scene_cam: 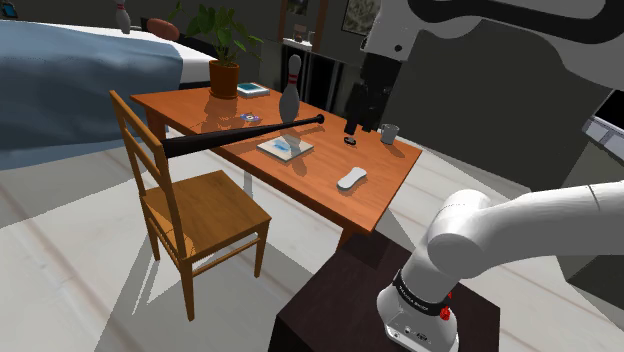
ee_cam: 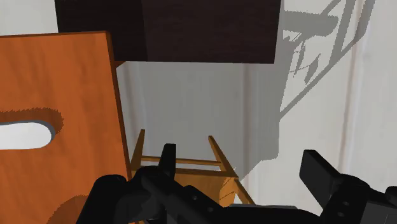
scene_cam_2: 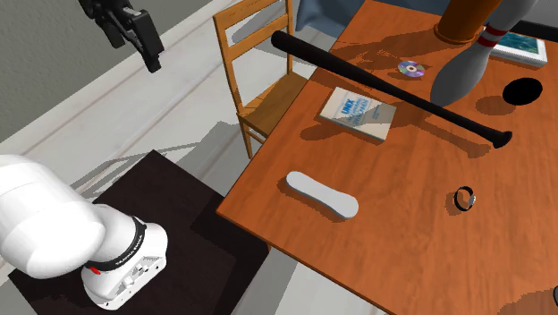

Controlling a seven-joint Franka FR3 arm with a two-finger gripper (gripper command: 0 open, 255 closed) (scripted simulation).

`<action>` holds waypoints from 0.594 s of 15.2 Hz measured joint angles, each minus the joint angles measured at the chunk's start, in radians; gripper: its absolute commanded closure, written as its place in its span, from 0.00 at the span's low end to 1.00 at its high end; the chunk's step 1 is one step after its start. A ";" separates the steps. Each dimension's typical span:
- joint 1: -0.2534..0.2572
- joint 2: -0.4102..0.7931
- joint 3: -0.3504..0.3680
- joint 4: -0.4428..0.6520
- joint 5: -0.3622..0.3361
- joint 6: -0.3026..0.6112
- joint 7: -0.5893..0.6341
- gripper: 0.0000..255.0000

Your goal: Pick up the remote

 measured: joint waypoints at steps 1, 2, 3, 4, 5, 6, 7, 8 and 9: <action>0.000 0.000 0.000 0.000 0.000 0.000 0.000 0.00; -0.006 0.009 0.001 -0.005 -0.001 0.013 0.009 0.00; -0.016 0.027 0.001 -0.009 -0.003 0.037 0.023 0.00; -0.028 0.046 0.000 -0.016 -0.006 0.062 0.037 0.00; -0.041 0.072 -0.003 -0.023 -0.010 0.095 0.050 0.00; -0.055 0.089 -0.005 -0.033 -0.015 0.123 0.066 0.00; -0.069 0.102 -0.009 -0.043 -0.020 0.147 0.081 0.00; -0.080 0.130 -0.007 -0.044 -0.021 0.176 0.102 0.00; -0.094 0.153 -0.009 -0.049 -0.025 0.206 0.120 0.00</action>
